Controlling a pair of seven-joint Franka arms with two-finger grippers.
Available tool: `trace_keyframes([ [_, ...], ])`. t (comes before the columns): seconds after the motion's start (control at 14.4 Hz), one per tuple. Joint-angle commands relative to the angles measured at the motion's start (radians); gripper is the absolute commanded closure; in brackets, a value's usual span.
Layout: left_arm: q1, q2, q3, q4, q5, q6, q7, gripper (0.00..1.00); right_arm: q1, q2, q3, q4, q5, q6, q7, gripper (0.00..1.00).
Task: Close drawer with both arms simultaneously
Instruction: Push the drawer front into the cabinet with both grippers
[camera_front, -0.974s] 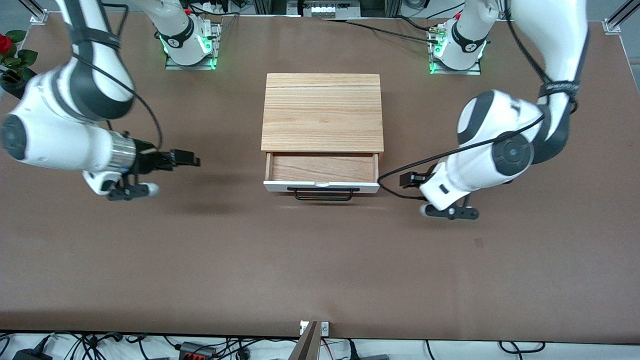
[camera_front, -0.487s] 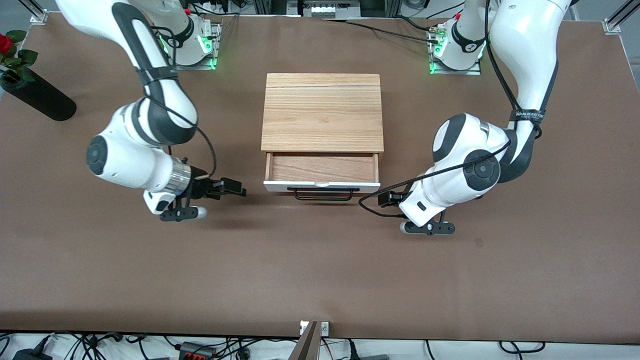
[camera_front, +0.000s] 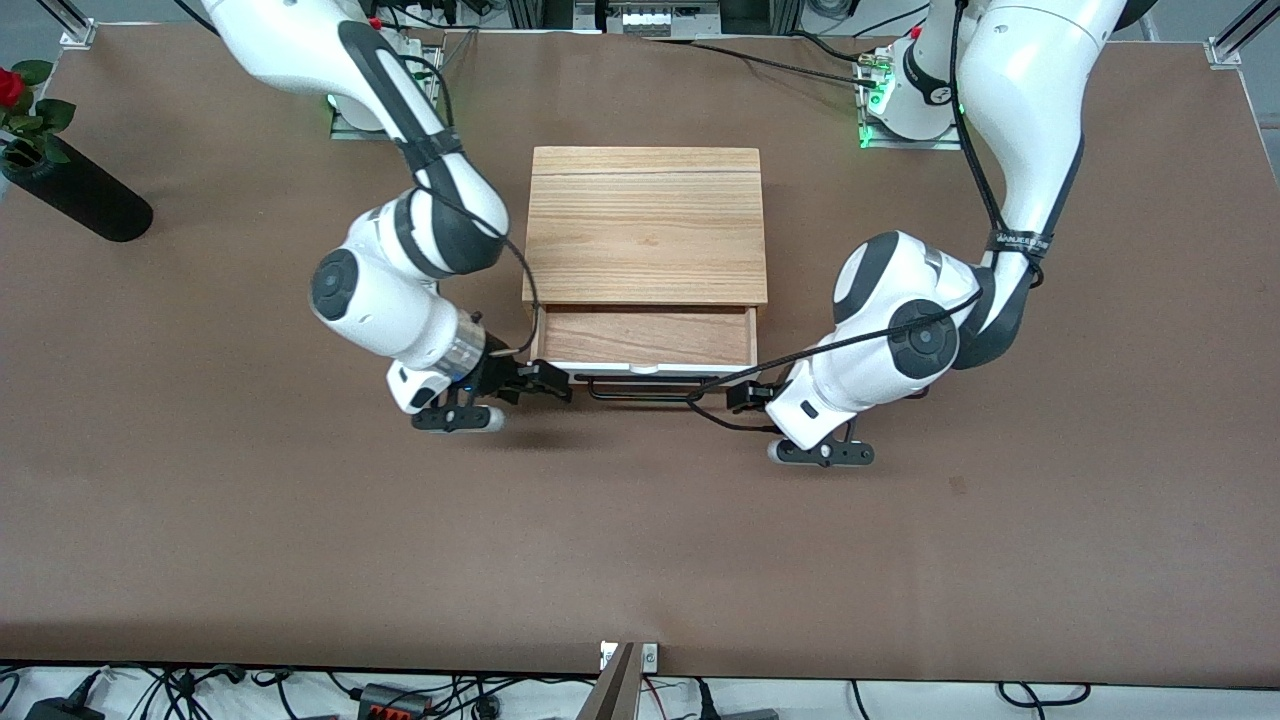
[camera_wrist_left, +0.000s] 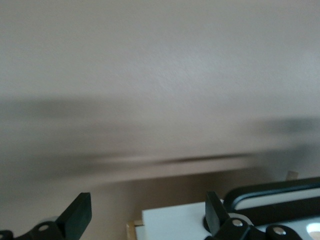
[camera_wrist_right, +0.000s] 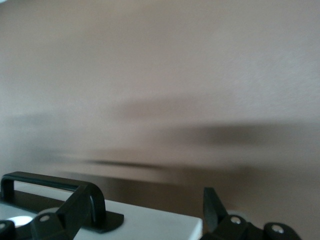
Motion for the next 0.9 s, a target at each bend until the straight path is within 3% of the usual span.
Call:
trace_keyframes([
  [0.0, 0.001, -0.008, -0.025, -0.030, -0.003, -0.023, -0.026, 0.00, 0.019, 0.010, -0.006, 0.003, 0.014, 0.013, 0.034, 0.00],
  [0.49, 0.005, -0.021, -0.048, -0.034, -0.003, -0.148, -0.029, 0.00, 0.041, -0.001, -0.006, -0.034, 0.012, -0.005, 0.043, 0.00],
  [0.83, 0.011, -0.051, -0.079, -0.074, -0.003, -0.207, -0.029, 0.00, 0.029, -0.015, -0.013, -0.034, 0.012, -0.160, 0.043, 0.00],
])
